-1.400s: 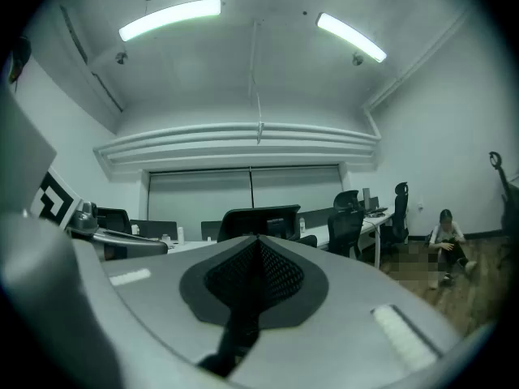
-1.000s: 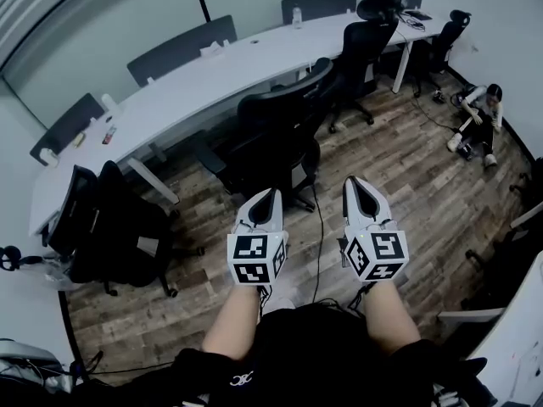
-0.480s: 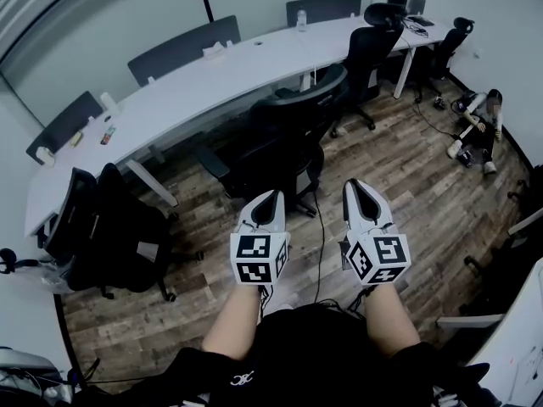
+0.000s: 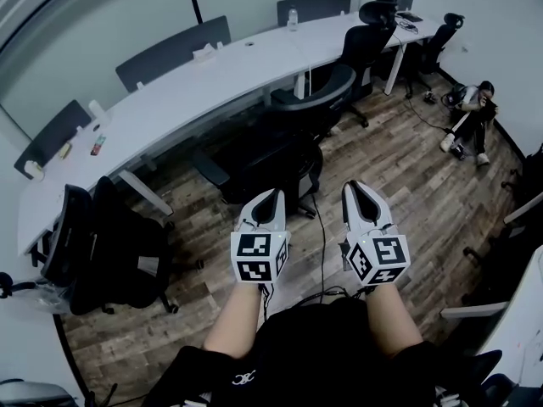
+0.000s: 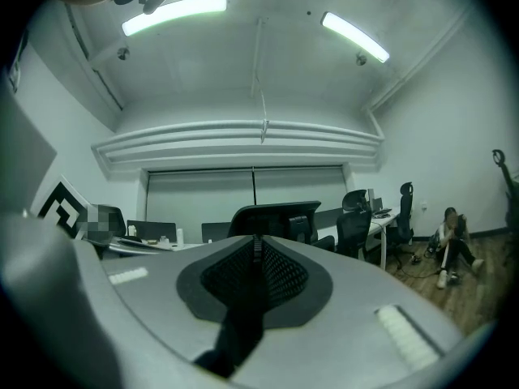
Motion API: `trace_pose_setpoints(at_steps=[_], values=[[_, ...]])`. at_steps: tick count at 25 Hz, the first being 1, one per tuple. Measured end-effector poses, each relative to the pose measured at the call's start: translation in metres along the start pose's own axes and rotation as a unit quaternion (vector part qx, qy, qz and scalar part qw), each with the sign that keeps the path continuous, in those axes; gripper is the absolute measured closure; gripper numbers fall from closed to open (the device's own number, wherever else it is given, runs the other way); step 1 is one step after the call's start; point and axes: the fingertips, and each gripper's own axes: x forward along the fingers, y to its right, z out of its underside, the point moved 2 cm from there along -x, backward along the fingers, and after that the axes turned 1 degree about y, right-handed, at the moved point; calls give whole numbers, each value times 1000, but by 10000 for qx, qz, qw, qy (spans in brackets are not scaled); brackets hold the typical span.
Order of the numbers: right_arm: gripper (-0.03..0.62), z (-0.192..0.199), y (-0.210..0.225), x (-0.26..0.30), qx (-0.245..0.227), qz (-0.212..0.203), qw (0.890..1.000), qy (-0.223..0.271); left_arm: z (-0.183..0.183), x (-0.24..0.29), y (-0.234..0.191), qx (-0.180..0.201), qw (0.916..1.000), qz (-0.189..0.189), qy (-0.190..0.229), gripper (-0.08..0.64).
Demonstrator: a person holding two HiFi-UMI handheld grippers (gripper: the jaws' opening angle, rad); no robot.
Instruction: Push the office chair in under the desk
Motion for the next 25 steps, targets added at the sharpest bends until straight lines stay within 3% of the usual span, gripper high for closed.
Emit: trace_pose_setpoints(at_steps=[4,12,22,25], values=[[499,7,-5,11,143,-275,9994,-178,0,6,-9,12,10000,54,23,549],[499,12,21,42,351,-327,9987,-163,1,37,-15,116,9999,-39,-44,549],[495,8,78,124,342,-878,9954,-195,-19,105,-38,332,9970,-689,-61,551],[495,7,107,147,-49,-1199,9923,-313,-22,122,-40,259,9960,-855,-86,543]])
